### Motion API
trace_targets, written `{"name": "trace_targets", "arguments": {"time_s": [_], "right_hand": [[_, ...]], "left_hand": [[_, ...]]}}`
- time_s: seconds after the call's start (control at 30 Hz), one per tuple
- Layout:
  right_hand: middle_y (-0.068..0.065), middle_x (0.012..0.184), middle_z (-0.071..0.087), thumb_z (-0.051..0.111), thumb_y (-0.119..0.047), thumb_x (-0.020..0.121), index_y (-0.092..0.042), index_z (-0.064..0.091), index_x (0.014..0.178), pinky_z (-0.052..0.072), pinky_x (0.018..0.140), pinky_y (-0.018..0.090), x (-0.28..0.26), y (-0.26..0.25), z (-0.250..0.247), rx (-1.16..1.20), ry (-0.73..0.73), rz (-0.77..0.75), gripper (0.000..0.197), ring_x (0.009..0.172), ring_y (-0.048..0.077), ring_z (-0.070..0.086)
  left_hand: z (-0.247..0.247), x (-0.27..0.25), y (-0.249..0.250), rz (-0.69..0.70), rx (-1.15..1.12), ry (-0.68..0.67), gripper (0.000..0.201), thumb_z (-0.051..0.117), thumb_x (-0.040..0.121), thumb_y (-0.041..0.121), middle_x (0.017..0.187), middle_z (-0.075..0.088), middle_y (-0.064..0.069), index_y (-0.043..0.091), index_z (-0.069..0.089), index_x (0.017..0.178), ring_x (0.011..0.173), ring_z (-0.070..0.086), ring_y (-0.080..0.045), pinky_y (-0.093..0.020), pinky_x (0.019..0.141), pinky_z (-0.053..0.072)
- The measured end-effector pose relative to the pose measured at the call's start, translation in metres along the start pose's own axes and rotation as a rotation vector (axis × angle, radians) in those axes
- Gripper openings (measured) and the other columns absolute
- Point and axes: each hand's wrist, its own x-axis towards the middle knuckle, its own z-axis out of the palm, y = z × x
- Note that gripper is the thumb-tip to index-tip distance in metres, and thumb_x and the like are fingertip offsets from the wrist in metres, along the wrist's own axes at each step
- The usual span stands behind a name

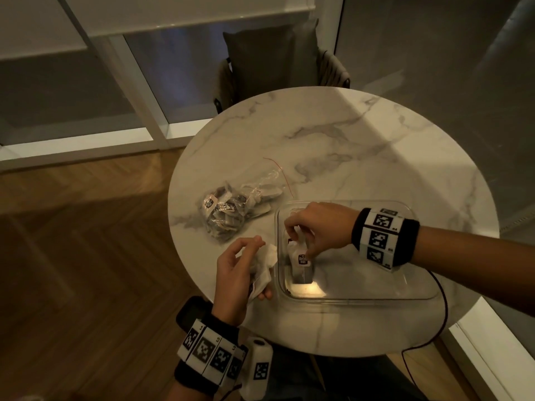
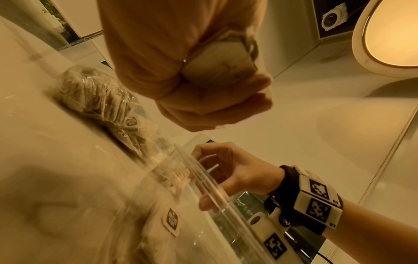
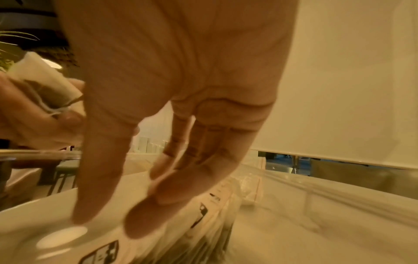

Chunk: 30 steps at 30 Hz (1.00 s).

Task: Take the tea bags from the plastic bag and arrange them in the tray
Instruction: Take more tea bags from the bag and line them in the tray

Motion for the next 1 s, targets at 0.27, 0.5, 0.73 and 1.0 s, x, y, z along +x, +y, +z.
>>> {"name": "trace_targets", "arguments": {"time_s": [0.27, 0.5, 0.73, 1.0], "right_hand": [[-0.005, 0.119, 0.063, 0.071, -0.03, 0.082, -0.041, 0.042, 0.138, 0.039, 0.074, 0.028, -0.006, -0.005, 0.009, -0.42, -0.132, -0.209, 0.064, 0.102, 0.019, 0.059], [0.006, 0.116, 0.065, 0.05, -0.02, 0.093, -0.035, 0.033, 0.138, 0.053, 0.075, 0.038, -0.004, -0.006, 0.016, -0.587, -0.078, -0.258, 0.05, 0.095, 0.03, 0.064], [0.009, 0.111, 0.065, 0.045, -0.021, 0.098, -0.026, 0.039, 0.139, 0.046, 0.071, 0.035, -0.003, -0.008, 0.016, -0.625, -0.052, -0.256, 0.043, 0.094, 0.031, 0.064], [0.01, 0.103, 0.067, 0.048, -0.019, 0.098, -0.019, 0.046, 0.134, 0.04, 0.065, 0.034, 0.0, -0.011, 0.017, -0.668, -0.064, -0.226, 0.036, 0.09, 0.032, 0.065]], "left_hand": [[0.0, -0.001, -0.001, 0.005, 0.031, 0.001, 0.035, 0.059, 0.091, 0.028, 0.058, 0.056, -0.017, -0.007, 0.057, 0.096, 0.034, 0.042, -0.023, -0.022, 0.033, 0.038], [-0.003, -0.001, -0.001, -0.003, 0.042, 0.002, 0.03, 0.056, 0.095, 0.023, 0.058, 0.057, -0.015, -0.006, 0.058, 0.099, 0.034, 0.043, -0.023, -0.022, 0.033, 0.038], [-0.003, 0.0, -0.002, -0.011, 0.057, 0.006, 0.025, 0.055, 0.097, 0.021, 0.058, 0.058, -0.012, -0.003, 0.06, 0.1, 0.034, 0.044, -0.022, -0.021, 0.034, 0.038], [-0.004, 0.001, -0.003, -0.002, 0.054, 0.011, 0.026, 0.056, 0.096, 0.021, 0.059, 0.056, -0.017, -0.004, 0.06, 0.099, 0.033, 0.044, -0.023, -0.022, 0.034, 0.038]]}}
